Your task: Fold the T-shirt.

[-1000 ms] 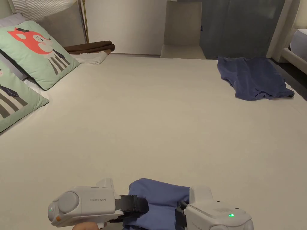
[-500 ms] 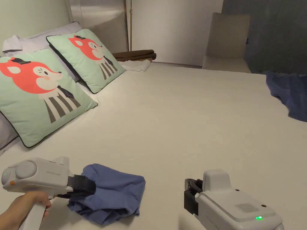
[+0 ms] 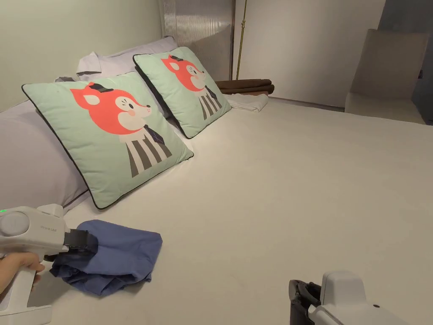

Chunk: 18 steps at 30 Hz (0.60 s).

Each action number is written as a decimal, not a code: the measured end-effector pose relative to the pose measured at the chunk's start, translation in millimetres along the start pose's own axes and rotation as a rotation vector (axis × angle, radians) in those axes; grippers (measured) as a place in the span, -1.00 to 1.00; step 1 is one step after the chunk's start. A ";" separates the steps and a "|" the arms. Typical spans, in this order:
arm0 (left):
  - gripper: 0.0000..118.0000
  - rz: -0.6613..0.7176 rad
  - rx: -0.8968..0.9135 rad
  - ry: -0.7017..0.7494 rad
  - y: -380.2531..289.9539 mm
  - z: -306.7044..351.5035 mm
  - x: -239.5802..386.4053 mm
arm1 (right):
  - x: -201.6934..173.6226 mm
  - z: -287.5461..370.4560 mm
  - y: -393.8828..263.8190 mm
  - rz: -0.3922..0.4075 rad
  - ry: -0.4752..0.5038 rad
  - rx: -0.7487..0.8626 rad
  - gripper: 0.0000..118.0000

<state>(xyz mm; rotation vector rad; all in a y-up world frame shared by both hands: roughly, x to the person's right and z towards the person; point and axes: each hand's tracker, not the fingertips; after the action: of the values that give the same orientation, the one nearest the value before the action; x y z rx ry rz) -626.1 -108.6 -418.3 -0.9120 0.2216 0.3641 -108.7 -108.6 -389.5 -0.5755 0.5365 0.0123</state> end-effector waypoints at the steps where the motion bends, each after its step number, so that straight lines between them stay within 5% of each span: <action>1: 0.87 -0.018 0.022 0.020 -2.4 2.6 6.0 | 0.5 0.7 0.7 0.001 -0.004 0.005 -1.00; 8: 0.88 -0.050 0.294 -0.006 -1.3 49.1 49.2 | 12.6 29.6 11.3 -0.020 -0.060 0.095 -1.00; 18: 0.70 -0.406 0.828 0.004 -73.4 172.2 241.4 | 60.0 121.9 38.5 -0.029 -0.239 0.335 -1.00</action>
<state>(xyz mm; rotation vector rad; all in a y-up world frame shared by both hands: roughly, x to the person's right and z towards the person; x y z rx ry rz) -369.7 40.1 -344.0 -0.1251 0.1618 -0.1176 -4.6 -20.8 -352.4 -0.2494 0.2878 -0.0350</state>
